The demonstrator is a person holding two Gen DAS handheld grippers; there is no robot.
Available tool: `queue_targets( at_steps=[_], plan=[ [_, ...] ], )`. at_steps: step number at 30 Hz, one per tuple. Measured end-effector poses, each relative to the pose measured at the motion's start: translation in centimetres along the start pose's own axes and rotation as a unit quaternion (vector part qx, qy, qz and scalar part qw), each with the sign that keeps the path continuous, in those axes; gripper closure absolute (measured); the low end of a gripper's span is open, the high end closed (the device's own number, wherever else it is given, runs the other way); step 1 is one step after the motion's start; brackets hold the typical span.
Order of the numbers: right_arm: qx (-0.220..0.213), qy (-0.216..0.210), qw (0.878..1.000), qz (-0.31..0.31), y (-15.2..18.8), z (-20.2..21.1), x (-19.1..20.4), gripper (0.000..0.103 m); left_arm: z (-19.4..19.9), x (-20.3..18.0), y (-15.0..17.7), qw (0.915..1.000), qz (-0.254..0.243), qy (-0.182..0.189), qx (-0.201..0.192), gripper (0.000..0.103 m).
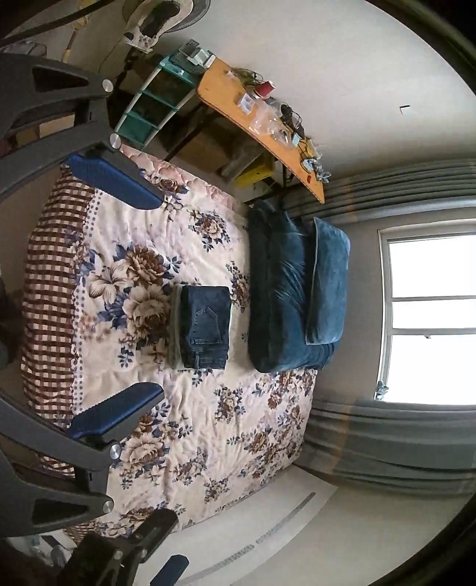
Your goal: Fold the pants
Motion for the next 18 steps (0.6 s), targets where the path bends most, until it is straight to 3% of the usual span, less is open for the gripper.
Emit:
queue_targets(
  at_steps=[9, 12, 18],
  plan=[
    [0.009, -0.011, 1.0, -0.007, -0.4, 1.0, -0.6, 0.004, 0.6, -0.2, 0.3, 0.9999, 0.014, 0.005, -0.003, 0.006],
    [0.01, -0.005, 1.0, -0.006, -0.4, 0.1, -1.0, 0.002, -0.6, -0.3, -0.1, 0.9997, 0.019, 0.012, -0.003, 0.0],
    [-0.004, 0.016, 1.0, -0.008, -1.0, -2.7, -1.8, 0.001, -4.0, -0.4, -0.9, 0.9999, 0.004, -0.006, -0.012, 0.0]
  ],
)
Point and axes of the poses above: each gripper's, at about its wrist camera, not at the fingertips, and z roughly against the way its jaws point, x to its left, y to its underside, the point moved 8 cm from there along -z, roughly the way its jaws point, and after that the axes turned 10 degrees about -x, right-handed, at the moved point
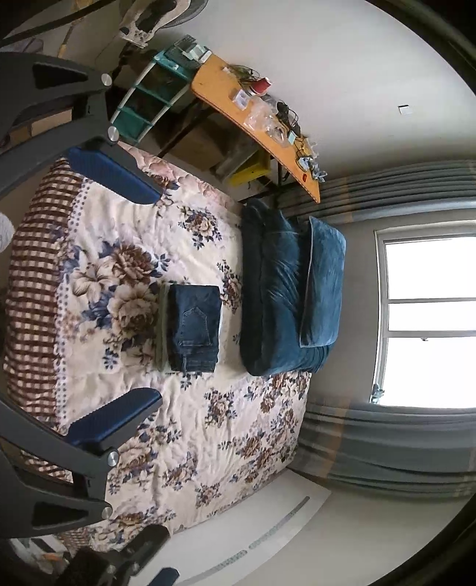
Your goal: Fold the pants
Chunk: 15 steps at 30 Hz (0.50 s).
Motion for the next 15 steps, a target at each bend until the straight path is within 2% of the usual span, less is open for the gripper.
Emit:
queue_targets(
  at_steps=[7, 15],
  plan=[
    [0.002, 0.024, 1.0, -0.009, -0.2, -5.0, -1.3, 0.001, -4.0, -0.3, 0.5, 0.9999, -0.009, -0.012, 0.002, 0.0],
    [0.041, 0.032, 0.999, -0.016, 2.1, -10.9, -1.7, 0.001, -7.6, -1.1, 1.1, 0.9998, -0.011, -0.007, 0.013, 0.0]
  ],
)
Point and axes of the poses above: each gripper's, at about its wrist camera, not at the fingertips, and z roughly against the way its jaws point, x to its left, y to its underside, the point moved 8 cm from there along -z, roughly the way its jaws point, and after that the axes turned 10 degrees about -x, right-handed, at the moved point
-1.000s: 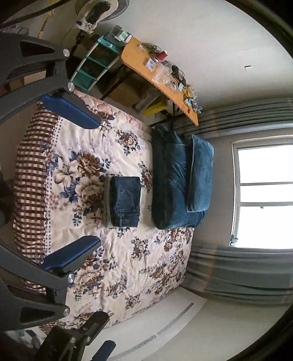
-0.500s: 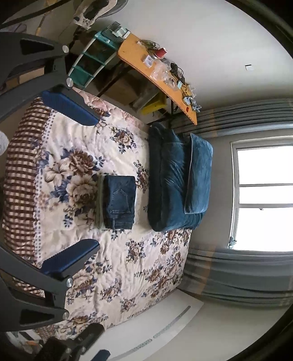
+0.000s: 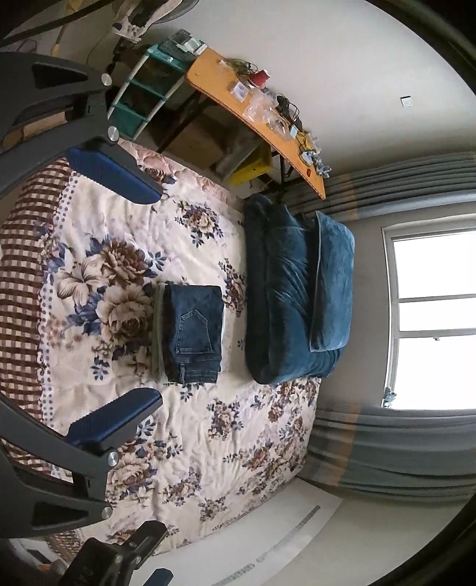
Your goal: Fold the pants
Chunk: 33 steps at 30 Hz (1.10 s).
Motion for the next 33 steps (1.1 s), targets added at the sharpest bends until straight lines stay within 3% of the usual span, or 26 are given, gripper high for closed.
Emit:
queue_targets(
  at_steps=[13, 33],
  plan=[
    [0.012, 0.011, 1.0, 0.006, 1.5, -3.7, 0.2, 0.001, -2.2, -0.1, 0.4, 0.9999, -0.01, -0.004, 0.008, 0.0],
    [0.013, -0.001, 1.0, 0.009, 2.5, -3.8, 1.2, 0.001, -2.3, -0.1, 0.4, 0.9999, -0.008, -0.007, 0.006, 0.0]
  ],
)
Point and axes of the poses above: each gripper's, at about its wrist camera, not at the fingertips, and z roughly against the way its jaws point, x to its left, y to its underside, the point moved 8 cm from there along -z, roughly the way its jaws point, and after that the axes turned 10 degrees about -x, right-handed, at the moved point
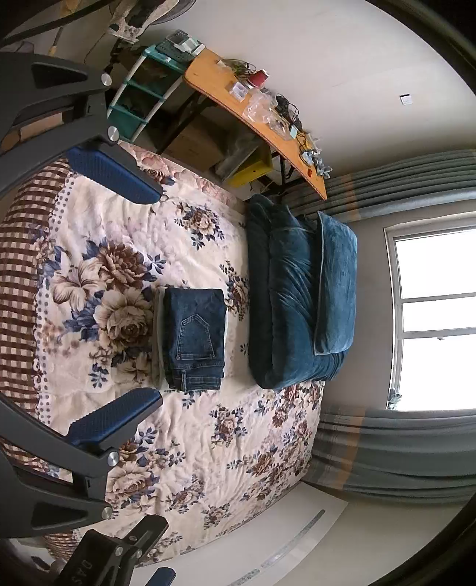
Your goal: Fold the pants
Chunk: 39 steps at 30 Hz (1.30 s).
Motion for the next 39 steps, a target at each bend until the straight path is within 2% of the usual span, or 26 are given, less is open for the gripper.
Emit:
queue_targets(
  at_steps=[39],
  plan=[
    [0.004, -0.016, 1.0, -0.002, 0.6, 0.6, 0.2, 0.001, 1.4, 0.5, 1.0, 0.9999, 0.002, -0.01, -0.008, 0.0]
  ],
)
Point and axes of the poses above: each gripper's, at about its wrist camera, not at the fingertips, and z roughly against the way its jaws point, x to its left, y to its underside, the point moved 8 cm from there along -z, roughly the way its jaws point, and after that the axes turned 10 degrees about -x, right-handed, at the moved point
